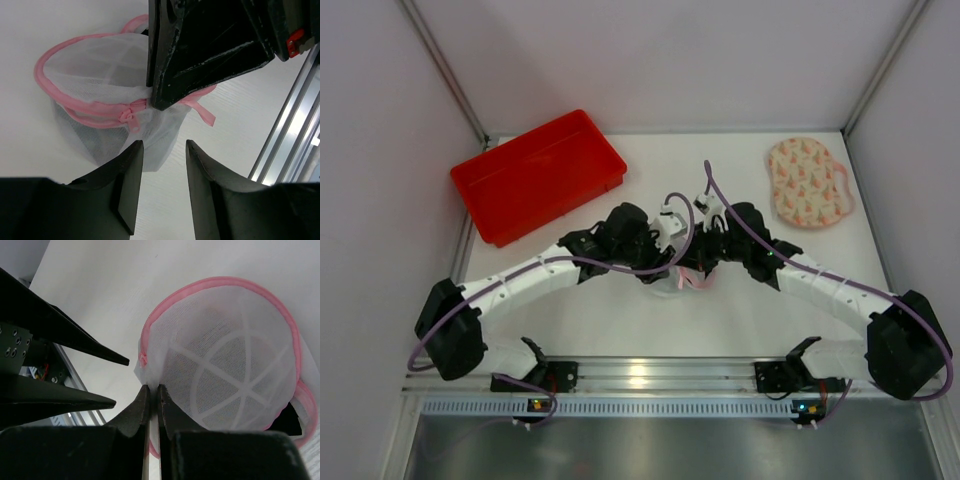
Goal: Place the bra in the laundry bag and zip it closed
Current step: Zip the zipper on the laundry bag.
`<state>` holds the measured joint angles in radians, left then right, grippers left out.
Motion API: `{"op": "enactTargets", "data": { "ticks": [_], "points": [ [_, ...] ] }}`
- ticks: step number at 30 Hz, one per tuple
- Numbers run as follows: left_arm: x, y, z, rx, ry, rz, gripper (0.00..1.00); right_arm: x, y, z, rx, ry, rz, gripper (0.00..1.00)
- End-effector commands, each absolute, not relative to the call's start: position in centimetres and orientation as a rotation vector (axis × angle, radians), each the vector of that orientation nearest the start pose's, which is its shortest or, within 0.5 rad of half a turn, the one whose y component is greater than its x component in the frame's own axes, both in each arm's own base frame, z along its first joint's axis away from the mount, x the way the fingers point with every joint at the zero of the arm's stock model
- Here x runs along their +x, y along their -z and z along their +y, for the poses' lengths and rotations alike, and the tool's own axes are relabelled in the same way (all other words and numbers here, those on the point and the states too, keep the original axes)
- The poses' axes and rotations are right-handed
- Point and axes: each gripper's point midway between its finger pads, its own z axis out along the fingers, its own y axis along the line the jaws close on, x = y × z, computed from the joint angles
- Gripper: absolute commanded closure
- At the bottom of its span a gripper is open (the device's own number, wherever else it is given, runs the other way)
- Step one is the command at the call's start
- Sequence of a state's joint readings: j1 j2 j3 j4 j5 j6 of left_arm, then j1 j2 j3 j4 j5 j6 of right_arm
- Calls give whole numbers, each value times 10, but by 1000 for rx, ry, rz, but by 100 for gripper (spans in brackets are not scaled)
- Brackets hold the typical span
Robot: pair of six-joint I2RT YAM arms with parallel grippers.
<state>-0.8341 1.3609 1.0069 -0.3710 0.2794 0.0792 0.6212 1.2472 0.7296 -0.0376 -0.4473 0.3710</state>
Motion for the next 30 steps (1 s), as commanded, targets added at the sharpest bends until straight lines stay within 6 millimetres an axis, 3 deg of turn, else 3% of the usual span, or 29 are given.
{"op": "enactTargets", "data": {
  "ticks": [1, 13, 20, 30],
  "points": [
    [231, -169, -314, 1160, 662, 1989, 56, 238, -162, 287, -558, -1082, 2139, 100],
    [246, -160, -322, 1174, 612, 2001, 66, 229, -168, 290, -596, -1127, 2108, 100],
    [247, -160, -320, 1166, 597, 2006, 99, 228, -169, 287, -624, -1110, 2091, 100],
    [245, -173, -306, 1067, 674, 2041, 100, 228, -161, 276, -704, -1027, 2073, 100]
  ]
}}
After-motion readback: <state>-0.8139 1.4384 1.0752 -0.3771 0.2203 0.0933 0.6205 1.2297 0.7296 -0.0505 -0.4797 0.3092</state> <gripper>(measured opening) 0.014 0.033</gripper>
